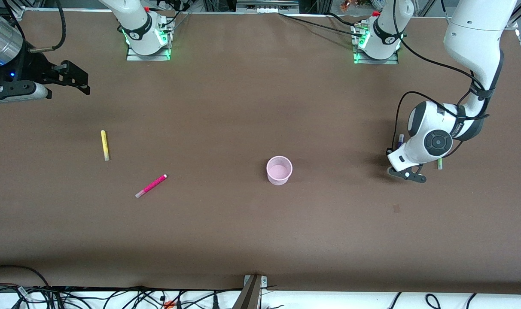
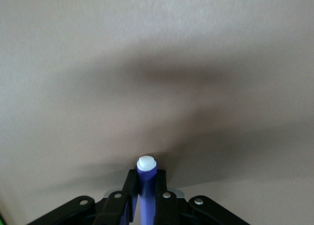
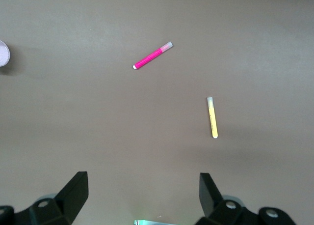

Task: Organize pens into pink holder with both arms
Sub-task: 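Close the left gripper on the blue pen and lift it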

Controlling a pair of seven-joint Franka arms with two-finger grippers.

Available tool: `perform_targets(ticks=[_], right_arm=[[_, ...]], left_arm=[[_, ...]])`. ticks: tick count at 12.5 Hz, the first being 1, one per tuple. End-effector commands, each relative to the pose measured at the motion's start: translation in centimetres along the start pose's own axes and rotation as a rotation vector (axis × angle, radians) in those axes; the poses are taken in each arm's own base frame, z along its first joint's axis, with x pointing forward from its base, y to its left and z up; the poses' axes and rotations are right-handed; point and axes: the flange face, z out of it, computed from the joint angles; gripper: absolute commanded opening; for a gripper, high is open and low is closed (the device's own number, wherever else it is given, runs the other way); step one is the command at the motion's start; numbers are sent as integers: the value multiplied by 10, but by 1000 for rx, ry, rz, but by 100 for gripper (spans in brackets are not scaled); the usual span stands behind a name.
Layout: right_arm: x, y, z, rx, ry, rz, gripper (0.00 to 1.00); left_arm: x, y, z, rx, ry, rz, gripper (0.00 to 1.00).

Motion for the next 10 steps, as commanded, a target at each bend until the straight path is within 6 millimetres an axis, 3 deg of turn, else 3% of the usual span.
perform_targets(ticks=[1, 4, 7, 9, 10], right_arm=[[-1, -2, -5, -17, 5, -2, 100], [-1, -3, -5, -17, 11, -5, 100], [1, -2, -5, -12, 15, -5, 100], [9, -3, 3, -7, 20, -14, 100], [11, -3, 3, -9, 27, -16, 100]], left_arm=[[13, -4, -30, -63, -99, -62, 0], [30, 0, -86, -134, -122, -75, 0], [43, 35, -136, -272, -26, 117, 0], [58, 57, -170, -474, 109, 233, 0], [61, 68, -174, -623, 176, 262, 0]])
